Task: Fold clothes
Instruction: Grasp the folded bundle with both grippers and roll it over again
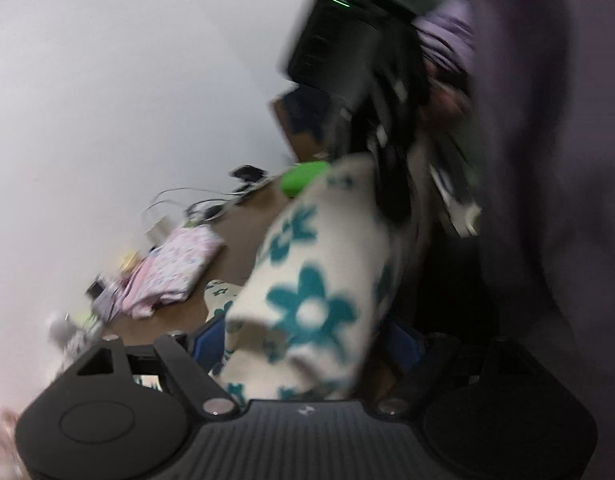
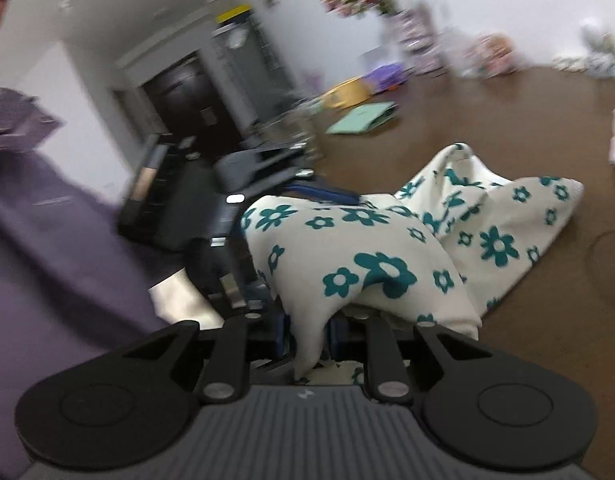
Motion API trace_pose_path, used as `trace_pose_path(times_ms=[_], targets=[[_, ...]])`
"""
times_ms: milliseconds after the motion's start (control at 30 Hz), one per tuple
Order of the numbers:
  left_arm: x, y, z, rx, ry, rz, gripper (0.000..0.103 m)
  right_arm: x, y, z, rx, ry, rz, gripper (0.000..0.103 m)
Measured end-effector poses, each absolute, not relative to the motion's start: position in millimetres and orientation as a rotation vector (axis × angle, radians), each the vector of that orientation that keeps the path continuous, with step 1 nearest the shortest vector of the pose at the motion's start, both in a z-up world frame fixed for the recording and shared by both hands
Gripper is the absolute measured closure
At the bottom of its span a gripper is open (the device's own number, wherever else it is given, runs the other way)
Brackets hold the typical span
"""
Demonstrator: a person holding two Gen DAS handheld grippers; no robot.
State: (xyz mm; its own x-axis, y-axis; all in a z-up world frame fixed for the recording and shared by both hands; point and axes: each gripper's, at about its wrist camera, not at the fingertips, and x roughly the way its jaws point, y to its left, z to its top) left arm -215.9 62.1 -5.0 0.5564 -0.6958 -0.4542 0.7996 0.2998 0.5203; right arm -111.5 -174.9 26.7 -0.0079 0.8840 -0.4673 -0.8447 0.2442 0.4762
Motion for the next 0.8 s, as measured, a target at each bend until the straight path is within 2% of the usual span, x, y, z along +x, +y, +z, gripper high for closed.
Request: trace_pose_path(times_ms=[100,200,233,267,300,333,400,600,733,767,800], targets=[[-216.8,58.2,-11.4,0.822,0.156,-1.053,0.024,-110.8,-166.8,31.1,0.009,0.823,1.434,0.084],[-208.9,61.9,-6.9,0.750,0.215,-1.057,0.047,-108.2,-164.1,34.0,-0.006,0.819,1.427,0.082],[-205.8,63.6,-4.7,0.719,0.238,-1.056,0.053,-109.4,-167.8,36.4,-0.004,0.803,1.404,0.073],[-203.2,65.5,-2.9,0.688,0.259,-1.055,0.055,-112.1,-173.3,39.6,-0.003,0.779,1.374,0.063],[-201.1,67.6,-1.5,0.658,0.277,-1.056,0.056,-117.6,-179.7,42.1,-0.015,0.739,1.333,0.034],[-199.0,69.7,-0.1,0.628,0.295,-1.056,0.057,-124.6,-186.6,44.0,-0.035,0.690,1.286,0.012],[-194.9,73.9,2.7,0.568,0.332,-1.056,0.058,-137.9,-198.7,46.0,-0.057,0.587,1.204,0.004],[-182.5,86.4,11.0,0.386,0.438,-1.052,0.061,-139.8,-186.5,20.1,0.006,0.442,1.143,0.004],[-174.2,94.7,16.6,0.263,0.507,-1.046,0.058,-126.8,-170.8,4.2,0.060,0.439,1.198,0.007],[-172.1,96.8,18.0,0.233,0.524,-1.043,0.052,-123.5,-166.6,1.2,0.069,0.451,1.219,0.012],[-170.0,98.9,19.4,0.202,0.541,-1.041,0.047,-120.6,-165.5,0.1,0.093,0.472,1.245,0.039]])
